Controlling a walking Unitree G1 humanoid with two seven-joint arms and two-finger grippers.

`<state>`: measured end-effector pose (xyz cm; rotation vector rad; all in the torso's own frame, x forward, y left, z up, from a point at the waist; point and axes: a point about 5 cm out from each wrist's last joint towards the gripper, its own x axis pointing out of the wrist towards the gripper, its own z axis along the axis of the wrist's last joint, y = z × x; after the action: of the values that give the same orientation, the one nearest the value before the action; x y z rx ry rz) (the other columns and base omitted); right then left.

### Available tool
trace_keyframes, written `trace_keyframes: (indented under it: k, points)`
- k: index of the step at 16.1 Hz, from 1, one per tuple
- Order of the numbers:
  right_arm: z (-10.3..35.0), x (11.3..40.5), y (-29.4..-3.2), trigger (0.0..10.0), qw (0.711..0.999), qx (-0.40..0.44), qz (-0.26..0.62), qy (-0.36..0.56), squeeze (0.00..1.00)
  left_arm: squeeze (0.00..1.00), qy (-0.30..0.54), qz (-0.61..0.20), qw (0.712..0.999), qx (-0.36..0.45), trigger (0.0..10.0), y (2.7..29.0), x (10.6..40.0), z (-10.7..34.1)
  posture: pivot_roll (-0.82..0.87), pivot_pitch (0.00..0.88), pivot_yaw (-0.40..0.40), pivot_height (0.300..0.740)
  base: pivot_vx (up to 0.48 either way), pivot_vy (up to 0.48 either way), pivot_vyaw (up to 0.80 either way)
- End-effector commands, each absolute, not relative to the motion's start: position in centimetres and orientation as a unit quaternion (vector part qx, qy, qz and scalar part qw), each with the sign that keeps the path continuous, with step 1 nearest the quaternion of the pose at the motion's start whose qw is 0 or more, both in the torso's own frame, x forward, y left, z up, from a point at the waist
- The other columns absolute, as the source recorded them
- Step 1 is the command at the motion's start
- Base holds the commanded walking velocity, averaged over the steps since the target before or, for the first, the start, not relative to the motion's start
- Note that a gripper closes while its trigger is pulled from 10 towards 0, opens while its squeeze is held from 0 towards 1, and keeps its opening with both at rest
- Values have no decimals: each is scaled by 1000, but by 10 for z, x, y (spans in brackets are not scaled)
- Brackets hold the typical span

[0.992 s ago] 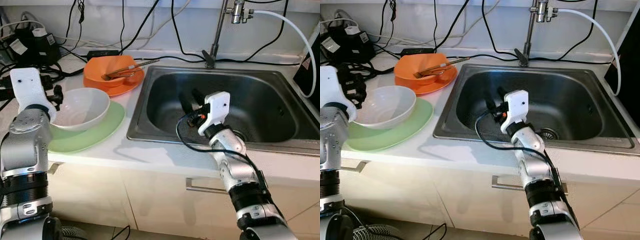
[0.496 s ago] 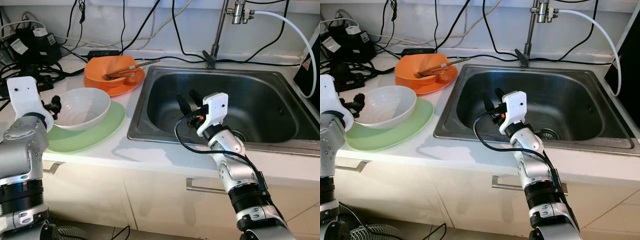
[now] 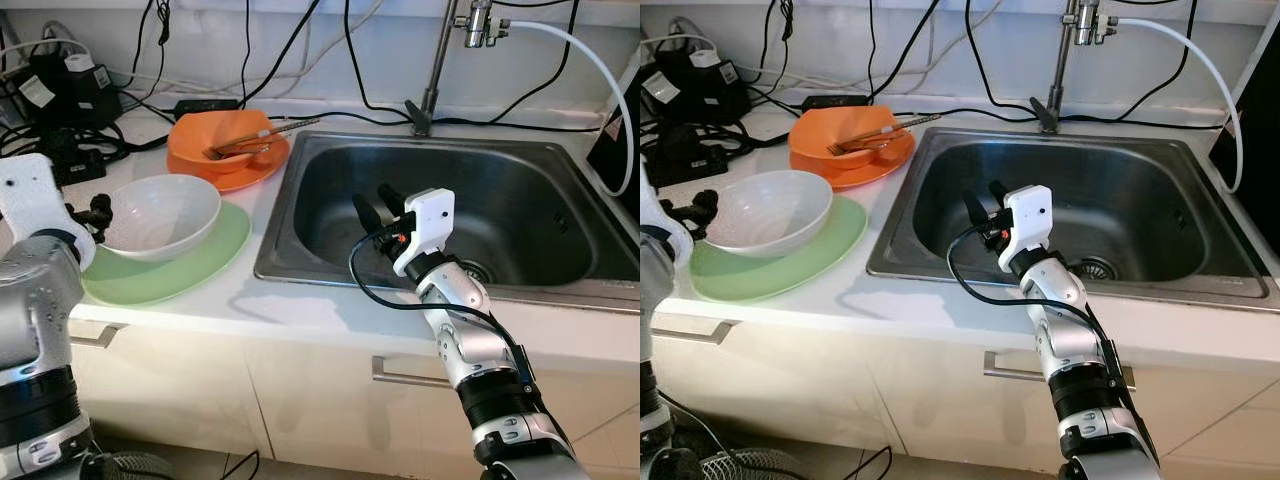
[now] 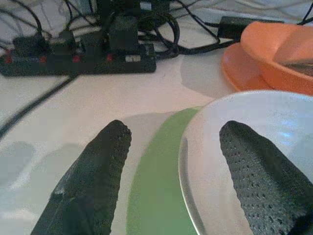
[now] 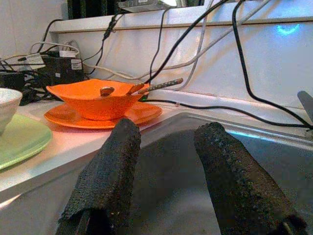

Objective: Kitchen organization

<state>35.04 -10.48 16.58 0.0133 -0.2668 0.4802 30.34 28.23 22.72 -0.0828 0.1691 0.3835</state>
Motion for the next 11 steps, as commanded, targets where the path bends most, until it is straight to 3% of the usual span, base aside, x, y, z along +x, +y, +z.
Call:
trace_keyframes:
  k: [1, 8, 10, 11]
  points:
    - [171, 349, -102, 10000, 959, 7, 245, -143, 0, 0, 95, 193, 975, -61, 10000, 280, 302, 223, 141, 42, 31, 740, 0, 0, 0]
    - [172, 349, -102, 10000, 958, 4, 249, -143, 0, 0, 124, 170, 972, -109, 10000, 255, 304, 206, 127, 42, 26, 740, 0, 0, 0]
    - [173, 349, -102, 10000, 958, 3, 249, -143, 0, 0, 125, 169, 971, -111, 8353, 253, 304, 206, 126, 42, 25, 740, 0, 0, 0]
    - [172, 349, -102, 10000, 958, 3, 250, -142, 0, 0, 124, 168, 971, -113, 0, 253, 304, 206, 126, 42, 25, 740, 0, 0, 0]
